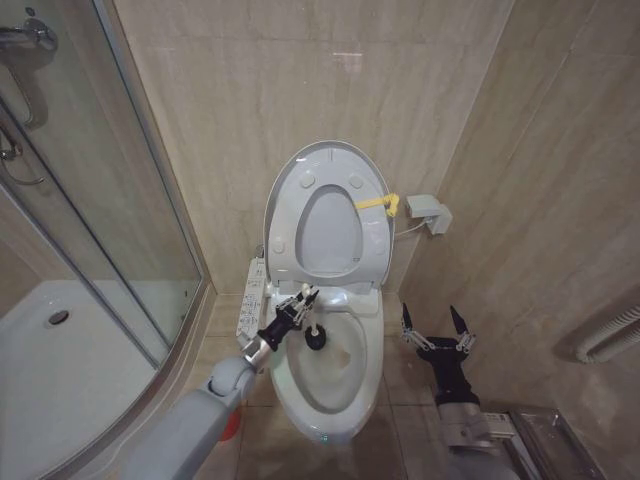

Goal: Open the toilet lid, clean the toilet bowl with a toilet brush, close the toilet lid, and flush.

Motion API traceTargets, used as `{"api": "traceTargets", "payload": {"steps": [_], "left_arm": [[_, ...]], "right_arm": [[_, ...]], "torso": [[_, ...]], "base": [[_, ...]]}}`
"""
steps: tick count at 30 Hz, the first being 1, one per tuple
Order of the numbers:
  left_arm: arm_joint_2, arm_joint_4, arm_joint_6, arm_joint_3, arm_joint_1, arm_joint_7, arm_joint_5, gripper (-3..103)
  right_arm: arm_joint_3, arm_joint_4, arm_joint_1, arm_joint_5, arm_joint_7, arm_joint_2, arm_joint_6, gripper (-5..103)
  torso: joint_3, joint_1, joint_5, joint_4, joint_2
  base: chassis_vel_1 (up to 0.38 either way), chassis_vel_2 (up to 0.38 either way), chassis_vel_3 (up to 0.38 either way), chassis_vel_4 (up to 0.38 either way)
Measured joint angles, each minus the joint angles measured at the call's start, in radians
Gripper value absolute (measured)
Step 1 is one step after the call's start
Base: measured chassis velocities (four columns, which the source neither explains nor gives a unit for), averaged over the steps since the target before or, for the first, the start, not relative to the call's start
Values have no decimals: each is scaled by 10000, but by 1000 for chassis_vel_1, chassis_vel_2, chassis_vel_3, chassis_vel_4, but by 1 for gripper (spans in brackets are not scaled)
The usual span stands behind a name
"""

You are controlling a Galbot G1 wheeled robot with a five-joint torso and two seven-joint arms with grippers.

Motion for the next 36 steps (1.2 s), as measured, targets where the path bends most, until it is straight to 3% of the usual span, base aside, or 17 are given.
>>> {"api": "traceTargets", "payload": {"steps": [12, 23, 29, 36], "left_arm": [[-432, 1183, -181, 786, -804, 67, 213, 20], [-867, 1936, -261, 1463, -718, -142, 668, 20], [-919, 2089, -260, 1569, -535, -158, 875, 20], [-872, 2430, -243, 1354, -333, -227, 1711, 20]], "right_arm": [[0, -1, 3, 0, 0, 0, 0, 100], [0, 0, -1, 0, 0, 0, 0, 100], [0, 0, -1, 0, 0, 0, 0, 100], [0, 0, -1, 0, 0, 0, 0, 100]], "torso": [[0, 1, 0, 1, 0], [-1, -3, -2, -3, 1], [-1, -2, -1, -1, 1], [-2, -2, -2, 0, 1]], "base": [[-28, 37, 39, -31], [-22, 29, 22, -19], [0, 0, 0, 0], [0, 0, 0, 0]]}}
